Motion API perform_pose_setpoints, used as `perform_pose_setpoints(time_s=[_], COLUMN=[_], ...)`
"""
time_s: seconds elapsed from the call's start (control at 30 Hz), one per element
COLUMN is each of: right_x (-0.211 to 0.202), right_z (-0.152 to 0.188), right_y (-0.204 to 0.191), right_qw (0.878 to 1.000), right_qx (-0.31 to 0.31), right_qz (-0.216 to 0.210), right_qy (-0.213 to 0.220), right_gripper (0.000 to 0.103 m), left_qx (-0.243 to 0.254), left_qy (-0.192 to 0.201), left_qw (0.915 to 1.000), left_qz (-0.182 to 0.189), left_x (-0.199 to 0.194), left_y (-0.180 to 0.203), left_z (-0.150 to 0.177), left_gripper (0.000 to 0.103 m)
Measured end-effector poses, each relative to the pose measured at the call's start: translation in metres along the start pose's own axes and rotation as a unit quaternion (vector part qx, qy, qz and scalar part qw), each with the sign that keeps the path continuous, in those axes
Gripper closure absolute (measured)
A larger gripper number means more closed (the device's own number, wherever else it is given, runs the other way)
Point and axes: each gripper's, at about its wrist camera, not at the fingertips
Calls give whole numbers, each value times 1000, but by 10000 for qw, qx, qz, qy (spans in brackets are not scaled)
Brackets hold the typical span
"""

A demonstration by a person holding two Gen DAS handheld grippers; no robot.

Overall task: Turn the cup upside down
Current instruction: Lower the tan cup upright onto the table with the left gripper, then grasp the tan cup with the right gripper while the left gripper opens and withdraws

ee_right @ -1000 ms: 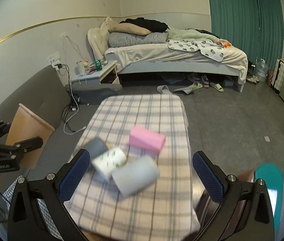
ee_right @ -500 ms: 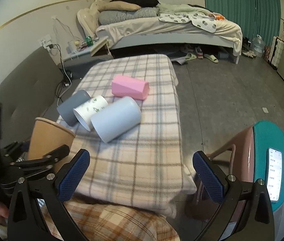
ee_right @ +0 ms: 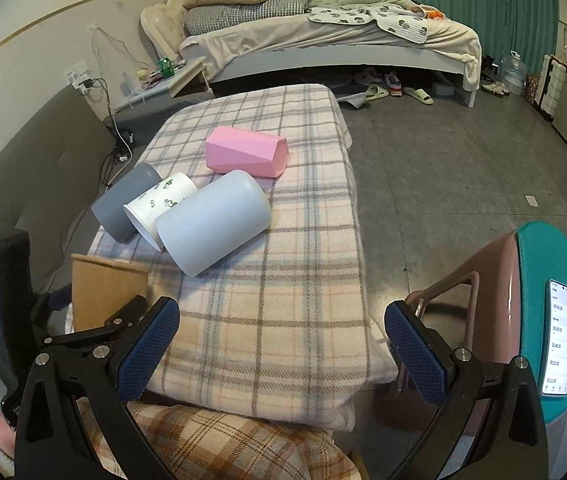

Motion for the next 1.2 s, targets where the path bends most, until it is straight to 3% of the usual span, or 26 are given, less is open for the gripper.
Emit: perform_pose_setpoints(time_s=[0.37, 0.77, 1.2], right_x=[-12, -53, -64], right_z=[-1, -13, 12], right_y=[-14, -57, -128], right_qw=[9999, 9975, 9957], right_qx=[-142, -364, -418], right_qz=[26, 207, 198], right_qy=[89, 568, 805], right_gripper=[0, 0, 0], left_qx=[-253, -722, -741], left_qy=[96, 875, 1193], left_qw=[9994, 9933, 9901], left_qz=[225, 204, 27], left_x=[-21, -94, -126], left_y=[-10, -68, -136], left_z=[-8, -36, -10], left_gripper=[15, 15, 15])
Point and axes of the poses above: each gripper's, at about its wrist camera, not at the fingertips, and x roughly the way its jaws point, y to its right, z to its underside, and after that the axes turned 13 degrees about y, right-handed
